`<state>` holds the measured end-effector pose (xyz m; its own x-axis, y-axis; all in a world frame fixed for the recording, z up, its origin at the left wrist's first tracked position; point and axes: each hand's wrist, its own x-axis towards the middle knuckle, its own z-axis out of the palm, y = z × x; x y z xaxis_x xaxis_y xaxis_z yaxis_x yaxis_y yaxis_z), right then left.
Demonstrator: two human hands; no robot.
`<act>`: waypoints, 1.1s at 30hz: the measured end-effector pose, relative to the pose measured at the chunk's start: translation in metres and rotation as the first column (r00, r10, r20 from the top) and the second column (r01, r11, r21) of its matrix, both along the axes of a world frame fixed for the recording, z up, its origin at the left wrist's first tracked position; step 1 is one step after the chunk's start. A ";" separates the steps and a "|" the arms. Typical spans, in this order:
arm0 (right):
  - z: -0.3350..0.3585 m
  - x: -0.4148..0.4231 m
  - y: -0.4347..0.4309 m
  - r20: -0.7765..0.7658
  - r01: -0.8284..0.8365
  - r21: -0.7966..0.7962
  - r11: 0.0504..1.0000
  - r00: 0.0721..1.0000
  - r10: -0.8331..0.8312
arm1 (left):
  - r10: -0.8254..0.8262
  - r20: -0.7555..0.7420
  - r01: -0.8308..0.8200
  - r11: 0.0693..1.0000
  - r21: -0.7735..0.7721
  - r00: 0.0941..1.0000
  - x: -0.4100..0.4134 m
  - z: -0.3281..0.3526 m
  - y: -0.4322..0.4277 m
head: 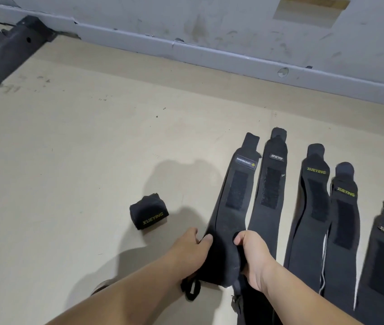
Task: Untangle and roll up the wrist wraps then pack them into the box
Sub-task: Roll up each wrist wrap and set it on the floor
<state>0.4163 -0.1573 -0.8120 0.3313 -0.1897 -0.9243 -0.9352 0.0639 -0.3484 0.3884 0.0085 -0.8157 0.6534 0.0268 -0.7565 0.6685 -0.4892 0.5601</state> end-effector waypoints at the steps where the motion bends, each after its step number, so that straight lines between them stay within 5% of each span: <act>1: -0.001 -0.002 -0.002 -0.007 -0.007 0.020 1.000 1.000 0.007 | 0.057 -0.052 -0.060 0.996 -0.063 0.997 0.000 -0.002 -0.004; 6: -0.010 -0.007 -0.004 -0.044 -0.060 0.062 0.996 0.997 0.063 | 0.181 -0.078 -0.189 0.975 -0.117 0.980 -0.001 -0.003 -0.020; 20: 0.004 0.000 0.007 0.004 0.079 0.161 0.984 0.997 -0.081 | 0.070 -0.003 -0.070 0.988 -0.135 0.998 0.000 0.011 -0.041; 33: 0.190 0.029 -0.039 0.204 0.072 0.406 0.911 0.964 -0.167 | -0.205 0.279 0.278 0.926 -0.256 0.938 0.015 0.256 -0.038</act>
